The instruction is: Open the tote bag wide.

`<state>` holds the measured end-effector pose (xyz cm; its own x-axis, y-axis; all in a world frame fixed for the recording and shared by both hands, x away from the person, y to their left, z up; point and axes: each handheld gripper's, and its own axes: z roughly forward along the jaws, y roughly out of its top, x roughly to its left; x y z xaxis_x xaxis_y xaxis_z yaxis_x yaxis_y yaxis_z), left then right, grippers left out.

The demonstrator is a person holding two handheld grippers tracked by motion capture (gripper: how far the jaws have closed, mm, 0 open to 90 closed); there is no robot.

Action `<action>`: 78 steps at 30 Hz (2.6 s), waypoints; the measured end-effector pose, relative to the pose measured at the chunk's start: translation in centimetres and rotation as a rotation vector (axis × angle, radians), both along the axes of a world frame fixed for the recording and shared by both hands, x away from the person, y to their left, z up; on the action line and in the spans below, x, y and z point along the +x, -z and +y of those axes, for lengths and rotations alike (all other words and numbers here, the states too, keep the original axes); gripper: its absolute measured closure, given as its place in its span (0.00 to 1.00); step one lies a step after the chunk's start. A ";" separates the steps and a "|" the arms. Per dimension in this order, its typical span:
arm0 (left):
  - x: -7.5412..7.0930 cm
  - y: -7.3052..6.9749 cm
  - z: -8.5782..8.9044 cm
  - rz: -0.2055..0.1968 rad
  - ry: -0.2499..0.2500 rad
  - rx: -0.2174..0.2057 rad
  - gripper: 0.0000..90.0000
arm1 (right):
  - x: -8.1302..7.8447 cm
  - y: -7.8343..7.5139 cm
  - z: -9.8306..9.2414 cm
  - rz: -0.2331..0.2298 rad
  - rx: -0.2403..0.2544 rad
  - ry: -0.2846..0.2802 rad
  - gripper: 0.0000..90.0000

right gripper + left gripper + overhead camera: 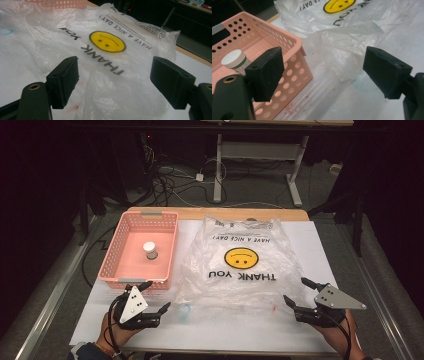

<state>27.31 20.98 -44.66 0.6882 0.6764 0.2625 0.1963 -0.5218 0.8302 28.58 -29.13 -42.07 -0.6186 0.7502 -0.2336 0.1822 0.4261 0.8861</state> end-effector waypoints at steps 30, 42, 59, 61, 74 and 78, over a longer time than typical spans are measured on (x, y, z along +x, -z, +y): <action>-0.1 0.7 -0.3 0.014 0.022 0.050 0.19 | 9.5 -2.3 -4.0 0.061 0.034 0.172 0.46; -0.2 0.7 -0.3 0.019 0.020 0.038 0.19 | 21.8 2.7 -2.7 0.317 -0.023 0.324 0.53; -0.1 0.7 0.0 0.019 -0.006 0.047 0.19 | 20.8 3.3 -6.0 0.426 0.088 0.379 1.00; 0.0 0.7 0.2 0.018 -0.010 0.049 0.19 | 19.6 3.0 -6.8 0.384 0.024 0.415 1.00; 0.3 0.5 -0.2 0.002 -0.009 0.063 0.21 | 12.6 2.8 -7.8 0.346 -0.019 0.378 1.00; 0.2 0.3 -0.2 -0.007 -0.018 0.063 0.21 | 10.7 3.0 -7.0 0.334 -0.012 0.324 1.00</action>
<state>27.53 20.83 -45.00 0.6740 0.6706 0.3098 0.2007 -0.5699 0.7969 39.30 -36.09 -45.10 -0.3952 0.9159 -0.0709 0.5825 0.3095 0.7516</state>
